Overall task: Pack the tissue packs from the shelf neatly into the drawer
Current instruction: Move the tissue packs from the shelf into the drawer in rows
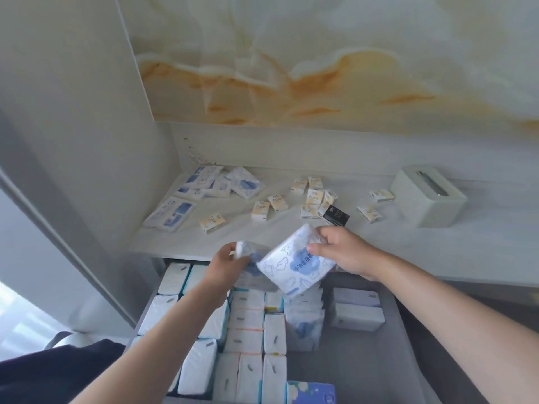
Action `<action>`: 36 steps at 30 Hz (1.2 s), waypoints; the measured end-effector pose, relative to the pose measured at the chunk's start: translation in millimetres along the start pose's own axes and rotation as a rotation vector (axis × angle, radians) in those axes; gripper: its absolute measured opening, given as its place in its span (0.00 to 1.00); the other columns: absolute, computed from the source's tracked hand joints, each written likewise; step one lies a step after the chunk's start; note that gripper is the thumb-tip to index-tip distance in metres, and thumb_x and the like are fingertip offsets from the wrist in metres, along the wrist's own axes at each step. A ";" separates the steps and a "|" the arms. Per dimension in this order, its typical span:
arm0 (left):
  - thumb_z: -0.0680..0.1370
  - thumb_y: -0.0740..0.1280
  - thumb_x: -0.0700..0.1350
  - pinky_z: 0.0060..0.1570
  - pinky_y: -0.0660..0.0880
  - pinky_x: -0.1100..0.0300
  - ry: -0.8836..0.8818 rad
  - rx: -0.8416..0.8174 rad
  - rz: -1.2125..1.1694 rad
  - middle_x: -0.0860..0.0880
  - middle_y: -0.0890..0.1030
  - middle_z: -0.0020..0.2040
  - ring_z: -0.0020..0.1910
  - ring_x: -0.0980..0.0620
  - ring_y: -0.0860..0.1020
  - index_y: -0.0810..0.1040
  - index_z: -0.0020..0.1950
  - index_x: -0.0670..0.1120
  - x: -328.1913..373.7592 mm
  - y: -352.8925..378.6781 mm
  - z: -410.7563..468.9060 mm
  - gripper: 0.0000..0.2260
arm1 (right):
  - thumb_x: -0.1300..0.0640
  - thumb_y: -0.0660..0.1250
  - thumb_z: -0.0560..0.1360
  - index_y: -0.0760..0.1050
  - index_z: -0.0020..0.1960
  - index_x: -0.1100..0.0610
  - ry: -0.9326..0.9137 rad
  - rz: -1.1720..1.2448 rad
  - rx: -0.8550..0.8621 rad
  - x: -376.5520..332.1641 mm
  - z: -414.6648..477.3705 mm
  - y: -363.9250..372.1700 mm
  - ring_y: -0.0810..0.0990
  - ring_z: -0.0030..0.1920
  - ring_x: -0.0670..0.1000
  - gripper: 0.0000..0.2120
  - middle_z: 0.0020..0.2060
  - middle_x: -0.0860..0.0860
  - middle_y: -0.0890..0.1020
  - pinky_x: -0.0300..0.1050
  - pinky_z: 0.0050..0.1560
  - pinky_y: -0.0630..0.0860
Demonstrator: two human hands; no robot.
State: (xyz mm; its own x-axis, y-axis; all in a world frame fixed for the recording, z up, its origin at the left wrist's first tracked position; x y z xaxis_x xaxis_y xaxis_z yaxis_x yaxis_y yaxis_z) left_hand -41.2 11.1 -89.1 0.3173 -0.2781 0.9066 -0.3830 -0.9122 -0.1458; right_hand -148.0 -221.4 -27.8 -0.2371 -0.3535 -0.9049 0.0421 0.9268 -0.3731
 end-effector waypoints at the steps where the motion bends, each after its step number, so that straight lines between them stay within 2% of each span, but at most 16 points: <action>1: 0.76 0.70 0.45 0.51 0.81 0.44 0.019 -0.020 -0.017 0.46 0.85 0.48 0.46 0.42 0.84 0.78 0.56 0.51 0.4 4.4 -1.4 0.09 | 0.59 0.67 0.80 0.79 0.54 0.57 0.009 -0.036 -0.047 2.4 -3.0 2.9 0.85 0.49 0.51 0.05 0.49 0.54 0.86 0.49 0.49 0.80; 4: 0.76 0.70 0.46 0.52 0.81 0.44 0.044 -0.065 -0.021 0.43 0.85 0.48 0.48 0.41 0.84 0.81 0.53 0.49 2.7 18.0 -6.7 0.06 | 0.59 0.66 0.80 0.78 0.56 0.61 0.046 -0.001 -0.065 12.0 -2.7 12.3 0.82 0.42 0.50 0.07 0.46 0.57 0.84 0.47 0.41 0.77; 6: 0.76 0.69 0.43 0.53 0.79 0.40 -0.029 -0.146 -0.175 0.39 0.84 0.52 0.52 0.37 0.83 0.79 0.57 0.45 -0.4 26.0 -6.6 0.10 | 0.58 0.64 0.81 0.76 0.56 0.64 0.092 0.137 0.001 15.8 -1.8 15.4 0.80 0.41 0.52 0.09 0.45 0.58 0.82 0.45 0.35 0.74; 9: 0.81 0.61 0.38 0.55 0.77 0.40 -0.109 -0.351 -0.465 0.38 0.81 0.60 0.59 0.36 0.79 0.71 0.66 0.40 -4.8 34.5 -7.3 0.13 | 0.57 0.63 0.82 0.76 0.46 0.57 0.132 0.205 0.167 22.9 -1.5 18.9 0.78 0.45 0.51 0.07 0.43 0.52 0.80 0.41 0.40 0.72; 12: 0.82 0.56 0.39 0.51 0.78 0.43 -0.137 -0.437 -0.645 0.42 0.81 0.57 0.54 0.40 0.80 0.72 0.63 0.48 -6.5 38.0 -13.0 0.12 | 0.54 0.64 0.82 0.75 0.52 0.61 0.216 0.233 0.240 38.2 3.0 25.2 0.77 0.51 0.53 0.09 0.52 0.58 0.81 0.45 0.48 0.72; 14: 0.83 0.56 0.44 0.48 0.78 0.45 -0.159 -0.485 -0.658 0.43 0.81 0.55 0.52 0.41 0.80 0.73 0.61 0.50 -5.7 40.4 -19.5 0.09 | 0.53 0.63 0.82 0.74 0.56 0.60 0.312 0.347 0.198 44.5 3.7 31.5 0.79 0.50 0.56 0.10 0.54 0.60 0.81 0.48 0.44 0.76; 15: 0.82 0.58 0.48 0.47 0.78 0.46 -0.149 -0.515 -0.582 0.43 0.81 0.55 0.51 0.41 0.80 0.74 0.58 0.49 -4.6 41.4 -22.9 0.09 | 0.52 0.62 0.82 0.73 0.55 0.57 0.343 0.382 0.170 45.2 2.5 34.9 0.81 0.49 0.58 0.08 0.53 0.58 0.81 0.49 0.41 0.78; 17: 0.77 0.66 0.55 0.47 0.79 0.47 -0.038 -0.517 -0.193 0.44 0.81 0.52 0.48 0.44 0.81 0.74 0.53 0.46 -5.1 40.4 -24.5 0.13 | 0.53 0.62 0.83 0.72 0.52 0.54 0.320 0.324 0.162 47.8 2.8 36.8 0.81 0.49 0.56 0.05 0.51 0.55 0.80 0.48 0.41 0.79; 20: 0.69 0.78 0.51 0.47 0.80 0.52 0.190 -0.317 0.430 0.50 0.83 0.48 0.44 0.51 0.82 0.75 0.52 0.46 -8.8 34.9 -19.3 0.18 | 0.55 0.66 0.80 0.71 0.57 0.52 0.158 0.000 0.182 51.6 2.9 34.4 0.77 0.58 0.51 0.07 0.57 0.51 0.78 0.49 0.57 0.74; 23: 0.72 0.76 0.47 0.37 0.74 0.68 0.268 -0.419 0.556 0.59 0.79 0.46 0.37 0.64 0.77 0.73 0.57 0.53 -15.1 45.9 -24.1 0.18 | 0.54 0.69 0.78 0.69 0.62 0.46 0.066 -0.120 0.111 50.1 -2.9 37.4 0.74 0.62 0.48 0.16 0.60 0.51 0.76 0.47 0.64 0.69; 24: 0.73 0.75 0.47 0.37 0.73 0.69 0.290 -0.449 0.602 0.60 0.78 0.46 0.37 0.64 0.77 0.73 0.59 0.57 -20.0 51.3 -24.5 0.18 | 0.53 0.69 0.77 0.67 0.65 0.45 0.061 -0.147 0.073 48.0 -6.7 39.0 0.73 0.63 0.47 0.19 0.61 0.50 0.75 0.44 0.65 0.68; 27: 0.75 0.72 0.51 0.46 0.77 0.59 0.343 -0.397 0.702 0.59 0.80 0.50 0.40 0.59 0.78 0.73 0.61 0.60 -34.5 62.7 -21.3 0.17 | 0.46 0.70 0.76 0.66 0.70 0.48 0.127 -0.377 -0.036 51.4 -13.6 37.3 0.72 0.66 0.49 0.26 0.63 0.48 0.74 0.44 0.64 0.69; 29: 0.75 0.71 0.51 0.44 0.76 0.59 0.328 -0.392 0.712 0.58 0.79 0.50 0.39 0.58 0.77 0.73 0.59 0.57 -47.0 69.7 -19.8 0.14 | 0.43 0.70 0.75 0.70 0.60 0.51 0.229 -0.615 -0.148 55.7 -19.3 34.0 0.75 0.58 0.51 0.20 0.56 0.48 0.76 0.44 0.53 0.72; 32: 0.75 0.72 0.52 0.41 0.74 0.59 0.314 -0.489 0.814 0.57 0.76 0.47 0.39 0.55 0.76 0.70 0.54 0.53 -67.2 82.7 -23.8 0.13 | 0.45 0.70 0.74 0.67 0.48 0.52 0.293 -0.835 -0.308 64.7 -26.7 36.6 0.73 0.46 0.51 0.16 0.47 0.50 0.74 0.43 0.37 0.66; 34: 0.73 0.73 0.54 0.46 0.77 0.55 0.294 -0.551 0.914 0.53 0.79 0.48 0.43 0.53 0.78 0.71 0.56 0.50 -79.9 89.2 -25.6 0.17 | 0.47 0.71 0.74 0.67 0.47 0.54 0.258 -0.915 -0.370 71.1 -29.4 43.7 0.72 0.44 0.52 0.16 0.47 0.52 0.74 0.44 0.35 0.65; 36: 0.71 0.74 0.55 0.52 0.77 0.55 0.313 -0.551 0.974 0.54 0.80 0.54 0.50 0.53 0.79 0.70 0.64 0.53 -86.5 92.5 -25.4 0.25 | 0.48 0.71 0.74 0.71 0.48 0.56 0.219 -1.005 -0.415 81.9 -29.2 54.4 0.74 0.45 0.54 0.14 0.47 0.54 0.76 0.46 0.38 0.69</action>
State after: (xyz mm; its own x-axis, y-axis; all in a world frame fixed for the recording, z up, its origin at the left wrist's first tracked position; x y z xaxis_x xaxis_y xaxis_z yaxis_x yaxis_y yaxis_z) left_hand -126.1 -41.5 -171.0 -0.5184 -0.6327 0.5752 -0.6970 -0.0770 -0.7129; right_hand -193.5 -196.3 -116.2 -0.1492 -0.9761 -0.1578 -0.5848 0.2158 -0.7819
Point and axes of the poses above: each hand's wrist, its own z-axis towards the middle knuckle, its own y-axis out of the palm, x = y × z, the point moved 3 cm from there along z, towards the middle knuckle
